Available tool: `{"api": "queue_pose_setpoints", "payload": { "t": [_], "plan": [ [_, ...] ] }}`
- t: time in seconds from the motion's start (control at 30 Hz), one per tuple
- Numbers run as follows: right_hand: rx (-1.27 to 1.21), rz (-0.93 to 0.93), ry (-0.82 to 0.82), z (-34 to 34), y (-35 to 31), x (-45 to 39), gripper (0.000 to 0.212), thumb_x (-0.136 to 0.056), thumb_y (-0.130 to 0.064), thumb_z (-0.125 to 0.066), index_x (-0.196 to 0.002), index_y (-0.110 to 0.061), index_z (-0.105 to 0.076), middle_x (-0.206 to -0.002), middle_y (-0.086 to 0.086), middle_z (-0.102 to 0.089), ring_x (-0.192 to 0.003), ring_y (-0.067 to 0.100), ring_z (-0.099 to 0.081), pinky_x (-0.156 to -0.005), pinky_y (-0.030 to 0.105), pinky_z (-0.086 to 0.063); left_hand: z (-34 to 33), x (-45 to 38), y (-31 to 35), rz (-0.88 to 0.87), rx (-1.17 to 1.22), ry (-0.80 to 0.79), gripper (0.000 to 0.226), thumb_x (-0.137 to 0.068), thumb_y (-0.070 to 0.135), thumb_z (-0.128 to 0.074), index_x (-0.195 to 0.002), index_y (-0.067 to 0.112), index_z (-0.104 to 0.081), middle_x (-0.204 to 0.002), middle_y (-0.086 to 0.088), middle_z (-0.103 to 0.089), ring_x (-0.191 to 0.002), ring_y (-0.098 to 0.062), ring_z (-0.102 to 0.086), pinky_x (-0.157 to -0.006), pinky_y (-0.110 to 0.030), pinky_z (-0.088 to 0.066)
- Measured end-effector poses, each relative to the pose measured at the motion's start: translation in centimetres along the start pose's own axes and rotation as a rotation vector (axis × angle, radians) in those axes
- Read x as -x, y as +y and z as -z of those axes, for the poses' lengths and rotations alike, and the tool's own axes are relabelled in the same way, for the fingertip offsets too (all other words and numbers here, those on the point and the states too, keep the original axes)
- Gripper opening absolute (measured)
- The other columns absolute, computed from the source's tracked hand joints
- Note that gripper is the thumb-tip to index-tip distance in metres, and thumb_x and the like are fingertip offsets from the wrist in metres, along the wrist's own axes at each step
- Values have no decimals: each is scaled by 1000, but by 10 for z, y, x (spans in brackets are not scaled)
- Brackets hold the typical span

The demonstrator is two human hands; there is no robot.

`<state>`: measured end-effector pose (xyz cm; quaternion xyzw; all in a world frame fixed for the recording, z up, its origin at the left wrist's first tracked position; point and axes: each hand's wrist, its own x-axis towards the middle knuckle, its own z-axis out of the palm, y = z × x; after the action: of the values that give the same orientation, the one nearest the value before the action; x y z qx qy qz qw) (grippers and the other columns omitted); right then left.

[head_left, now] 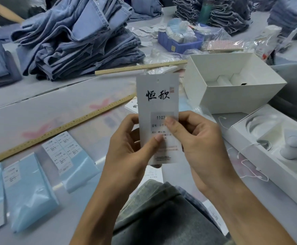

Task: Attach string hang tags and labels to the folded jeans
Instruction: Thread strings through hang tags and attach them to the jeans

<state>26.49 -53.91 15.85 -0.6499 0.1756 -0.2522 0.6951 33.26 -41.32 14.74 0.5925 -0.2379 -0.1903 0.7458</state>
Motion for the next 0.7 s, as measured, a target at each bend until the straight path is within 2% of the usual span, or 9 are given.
{"api": "queue_pose_setpoints", "payload": {
  "t": [0.07, 0.17, 0.27, 0.3, 0.37, 0.43, 0.53, 0.63, 0.7],
  "plan": [
    [149, 79, 25, -1, -4, 0, 17, -97, -27, -67, -84, -17, -73, -85, -4, -76, -79, 11, -73, -69, 27, -59, 1, -2, -2, 6, 26, 15, 34, -81, 18, -78, -113, 20, -66, -102, -5, -78, -87, -23, -76, -65, -31, -61],
    [475, 188, -140, 2, -11, 4, 18, -98, -36, -64, -90, -23, -75, -74, -16, -69, -69, 7, -66, -65, 25, -54, 4, -4, -8, -30, 83, 186, 26, -80, 27, -77, -105, 24, -74, -105, -2, -78, -90, -19, -75, -72, -34, -60],
    [586, 195, -37, 46, -13, 4, 11, -93, -35, -67, -98, -30, -75, -77, -16, -69, -70, 9, -66, -67, 25, -56, 9, -6, -20, -19, 83, 252, 21, -87, 22, -73, -106, 28, -75, -109, 2, -77, -91, -17, -73, -76, -43, -62],
    [553, 165, 37, 68, -11, 5, 7, -93, -29, -69, -97, -29, -75, -78, -13, -71, -70, 9, -66, -67, 27, -57, 12, -7, -23, -27, 64, 249, 22, -89, 17, -72, -110, 26, -73, -109, 3, -77, -91, -16, -73, -74, -43, -62],
    [534, 65, 182, 115, 2, 9, 13, -92, -14, -70, -93, -25, -75, -78, -7, -73, -70, 11, -66, -67, 30, -57, 18, -11, -33, -36, 3, 255, 29, -91, 4, -68, -118, 13, -67, -102, 7, -77, -84, -13, -74, -68, -32, -62],
    [581, -72, 251, 149, 29, 16, 18, -92, -6, -69, -92, -21, -77, -78, -8, -73, -71, 7, -65, -69, 28, -52, 26, -15, -48, 35, -75, 262, 35, -90, 0, -67, -124, 0, -61, -96, 5, -78, -75, -9, -73, -58, -24, -60],
    [714, -210, 123, 169, 79, 31, 24, -91, -3, -69, -94, -25, -77, -88, -14, -72, -75, 0, -62, -73, 19, -46, 30, -18, -63, 149, -72, 272, 49, -88, 3, -69, -133, -4, -52, -98, -6, -76, -64, -11, -72, -49, -26, -58],
    [878, -164, -100, 164, 114, 34, 32, -88, -3, -70, -107, -28, -74, -102, -13, -65, -86, 2, -60, -76, 12, -43, 21, -19, -58, 134, -92, 303, 45, -91, 5, -64, -134, 14, -55, -85, 10, -76, -64, -8, -72, -45, -25, -55],
    [963, -112, -195, 162, 122, 28, 26, -87, -9, -74, -108, -25, -74, -101, -16, -57, -90, 0, -56, -78, 9, -40, 13, -15, -50, 48, -120, 284, 36, -97, 11, -59, -113, 42, -64, -86, 14, -74, -67, -6, -71, -44, -25, -54]
  ]
}}
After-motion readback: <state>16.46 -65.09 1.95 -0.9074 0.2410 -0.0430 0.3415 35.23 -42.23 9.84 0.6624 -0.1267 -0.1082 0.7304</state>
